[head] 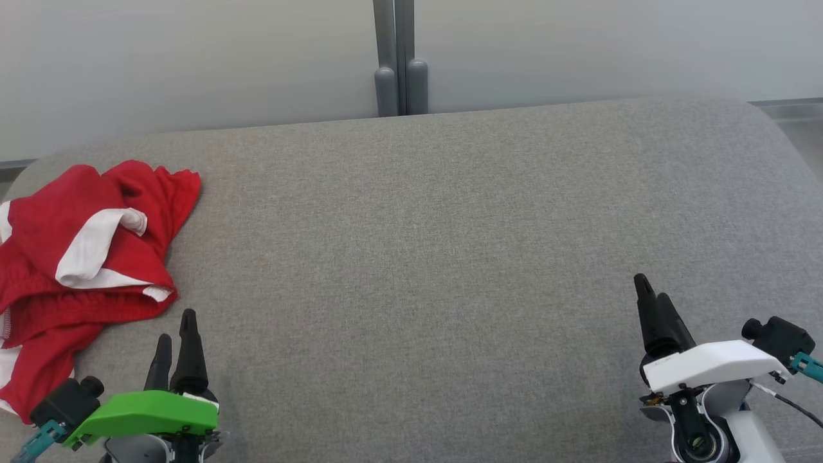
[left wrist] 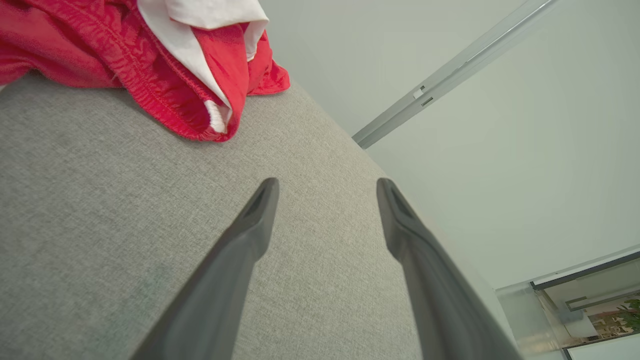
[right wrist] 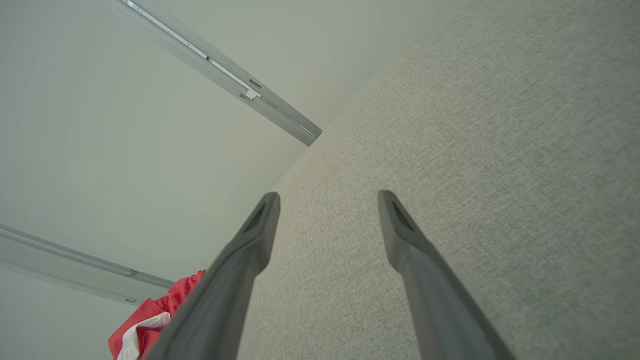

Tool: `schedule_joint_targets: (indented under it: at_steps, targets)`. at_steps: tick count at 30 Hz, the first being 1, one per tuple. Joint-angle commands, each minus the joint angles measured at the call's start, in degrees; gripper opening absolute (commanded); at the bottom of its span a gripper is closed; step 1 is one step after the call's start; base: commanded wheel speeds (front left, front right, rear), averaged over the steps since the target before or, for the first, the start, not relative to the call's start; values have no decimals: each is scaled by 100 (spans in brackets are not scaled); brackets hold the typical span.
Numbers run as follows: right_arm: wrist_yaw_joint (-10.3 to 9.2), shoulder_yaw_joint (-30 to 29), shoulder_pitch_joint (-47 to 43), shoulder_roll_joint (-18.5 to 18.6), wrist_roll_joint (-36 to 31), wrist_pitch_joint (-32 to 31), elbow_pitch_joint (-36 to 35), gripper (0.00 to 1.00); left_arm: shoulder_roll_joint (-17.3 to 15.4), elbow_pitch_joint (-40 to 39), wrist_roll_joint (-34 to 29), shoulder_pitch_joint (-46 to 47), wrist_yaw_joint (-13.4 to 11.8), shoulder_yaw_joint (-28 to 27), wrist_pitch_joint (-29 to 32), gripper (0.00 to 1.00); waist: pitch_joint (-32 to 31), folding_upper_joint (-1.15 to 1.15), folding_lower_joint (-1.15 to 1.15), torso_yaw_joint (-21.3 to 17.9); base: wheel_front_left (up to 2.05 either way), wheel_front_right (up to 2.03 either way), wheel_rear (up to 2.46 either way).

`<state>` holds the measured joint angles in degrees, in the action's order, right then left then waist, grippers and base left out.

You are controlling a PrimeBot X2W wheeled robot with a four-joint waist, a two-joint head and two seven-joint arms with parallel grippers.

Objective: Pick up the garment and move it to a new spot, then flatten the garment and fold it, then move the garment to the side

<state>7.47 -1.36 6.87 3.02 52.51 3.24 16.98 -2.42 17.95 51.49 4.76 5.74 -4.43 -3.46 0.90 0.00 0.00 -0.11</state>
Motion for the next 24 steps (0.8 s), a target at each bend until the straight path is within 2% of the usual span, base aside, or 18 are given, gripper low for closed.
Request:
schedule_joint_targets:
  at_steps: [1, 24]
  targets:
    - [2, 19, 161, 51, -264, 81, -43, 100, -37, -107, -309, 172, -22, 7, -73, 100, 5, 0, 0, 0, 0, 0, 0]
    - [3, 94, 205, 112, -1708, 469, 106, 100, -51, -7, -2024, 138, -134, 107, -450, 100, 35, 0, 0, -31, 0, 0, 0]
